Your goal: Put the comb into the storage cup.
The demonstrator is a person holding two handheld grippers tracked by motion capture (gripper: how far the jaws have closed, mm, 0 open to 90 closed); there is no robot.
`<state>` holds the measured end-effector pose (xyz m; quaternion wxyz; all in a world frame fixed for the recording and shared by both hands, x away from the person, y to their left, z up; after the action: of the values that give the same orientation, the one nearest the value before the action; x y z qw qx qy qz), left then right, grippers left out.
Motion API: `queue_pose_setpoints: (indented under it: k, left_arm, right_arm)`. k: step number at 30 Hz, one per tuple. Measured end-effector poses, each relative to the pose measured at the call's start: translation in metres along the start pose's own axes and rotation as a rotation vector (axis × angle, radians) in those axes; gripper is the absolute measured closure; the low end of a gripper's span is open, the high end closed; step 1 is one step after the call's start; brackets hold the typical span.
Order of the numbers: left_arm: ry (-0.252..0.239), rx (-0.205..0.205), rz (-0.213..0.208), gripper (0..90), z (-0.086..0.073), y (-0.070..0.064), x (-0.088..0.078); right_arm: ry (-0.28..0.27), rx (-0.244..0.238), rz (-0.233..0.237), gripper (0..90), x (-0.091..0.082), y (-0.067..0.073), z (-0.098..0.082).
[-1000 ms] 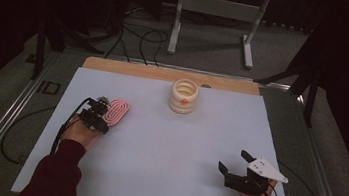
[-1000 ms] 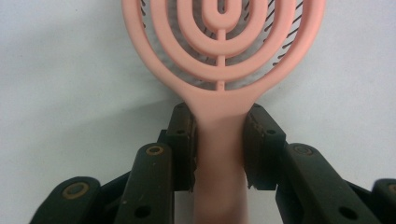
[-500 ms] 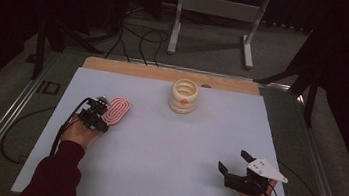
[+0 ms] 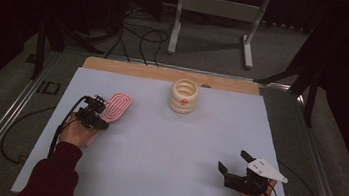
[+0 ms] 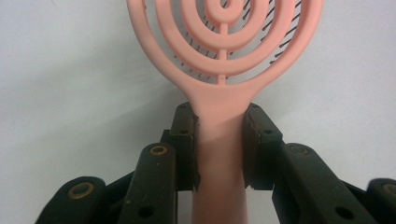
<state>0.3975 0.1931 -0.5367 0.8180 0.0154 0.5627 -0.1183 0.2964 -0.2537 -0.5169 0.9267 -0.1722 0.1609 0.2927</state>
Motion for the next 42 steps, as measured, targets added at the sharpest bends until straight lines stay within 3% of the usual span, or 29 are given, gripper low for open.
queue_pose_setpoints:
  k: [25, 35, 36, 42]
  left_arm:
    - [-0.134, 0.074, -0.049, 69.9, -0.002, -0.01, -0.012]
    - [-0.181, 0.091, -0.092, 69.9, -0.001, -0.019, -0.016]
    - [-0.195, 0.092, -0.112, 69.9, -0.001, -0.022, -0.018]
    - [-0.222, 0.124, -0.139, 69.8, -0.004, -0.032, -0.022]
  right_arm:
    - [0.005, 0.001, 0.01, 8.5, 0.002, 0.004, -0.001]
    - [0.01, 0.001, 0.009, 8.4, 0.002, 0.003, -0.002]
    - [0.011, 0.0, 0.008, 8.5, 0.002, 0.003, -0.002]
    - [0.012, -0.002, 0.01, 8.4, 0.003, 0.004, -0.002]
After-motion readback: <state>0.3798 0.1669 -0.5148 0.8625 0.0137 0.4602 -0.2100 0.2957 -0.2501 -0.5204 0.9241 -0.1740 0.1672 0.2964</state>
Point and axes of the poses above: each handheld gripper's, and its own axes: x roughly forward along the jaws, z roughly out of its top, y roughly to its left, the point moved 7 cm from there along x, roughly forward along the jaws, and after that the axes turned 14 degrees about -x, right-handed, at the moved point
